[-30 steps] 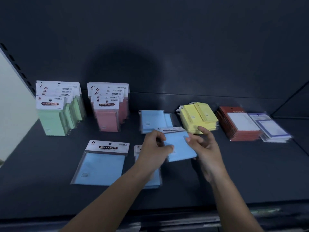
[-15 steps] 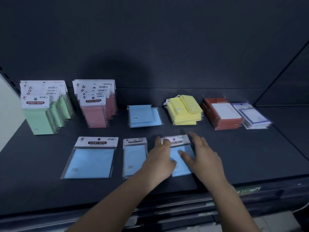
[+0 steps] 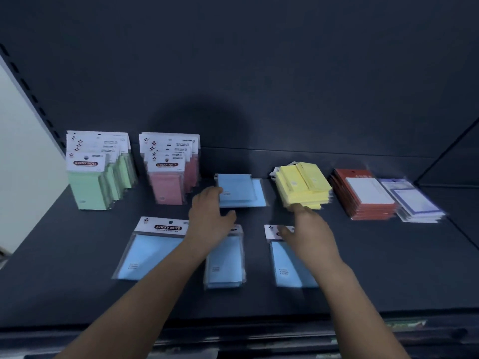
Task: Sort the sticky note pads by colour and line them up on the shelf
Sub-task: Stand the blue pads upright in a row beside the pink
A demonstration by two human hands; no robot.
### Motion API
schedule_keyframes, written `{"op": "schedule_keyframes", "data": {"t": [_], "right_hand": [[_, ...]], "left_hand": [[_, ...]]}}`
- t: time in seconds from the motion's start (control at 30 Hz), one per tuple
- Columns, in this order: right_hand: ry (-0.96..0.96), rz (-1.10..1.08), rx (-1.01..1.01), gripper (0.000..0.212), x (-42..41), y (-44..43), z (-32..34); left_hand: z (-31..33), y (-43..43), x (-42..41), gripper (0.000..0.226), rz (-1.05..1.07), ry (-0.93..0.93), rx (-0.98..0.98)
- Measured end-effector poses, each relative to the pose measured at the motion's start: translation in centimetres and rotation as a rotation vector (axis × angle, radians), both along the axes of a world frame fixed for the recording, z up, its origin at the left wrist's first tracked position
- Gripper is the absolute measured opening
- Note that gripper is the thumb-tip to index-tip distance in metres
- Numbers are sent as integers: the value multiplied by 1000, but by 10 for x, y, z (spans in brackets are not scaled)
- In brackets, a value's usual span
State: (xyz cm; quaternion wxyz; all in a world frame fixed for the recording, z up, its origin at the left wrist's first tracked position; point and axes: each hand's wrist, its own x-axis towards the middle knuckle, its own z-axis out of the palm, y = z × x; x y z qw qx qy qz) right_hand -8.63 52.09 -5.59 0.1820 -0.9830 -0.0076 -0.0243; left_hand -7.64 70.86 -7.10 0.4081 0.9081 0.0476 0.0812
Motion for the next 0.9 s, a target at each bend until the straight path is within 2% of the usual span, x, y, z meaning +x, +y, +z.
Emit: {"op": "schedule_keyframes", "data": {"t": [0.07,0.13,0.27,0.37,0.43,0.53,0.6,0.63,0.7,0.83,0.9], "right_hand": [[-17,83,242,42,14,17,0],[61,132,420,46,28,33,0],[119,133,476,48,47,54,-6],[99,12,819,34,48,61,-8],[7,-86,1018,18,45,62,-9],[-100,-218,1256,19,39,61,-8],[-52,-273,1455,12,34,60,-4],[-7,-284,1535,10,31,58,-1],[43,-282,1581,10,26,52,-1],[-25,-179,1491,17,12,31,1],[-51,-104,1478,20,4,17,0]], "left_hand": [[-4,4,5,52,-29,62,-73],[-7,3,9,54,-53,106,-189],[-9,2,13,53,-66,73,-304],[-10,5,13,59,-34,57,-367],[-7,5,12,57,-24,10,-419],[2,2,7,32,-10,-107,-530],[9,1,3,10,27,-119,-659],[12,1,0,6,34,-98,-725],[18,-2,-4,12,-16,-29,-807],[23,-11,-14,31,-222,126,-763],[25,-19,-16,38,-239,160,-752]]}}
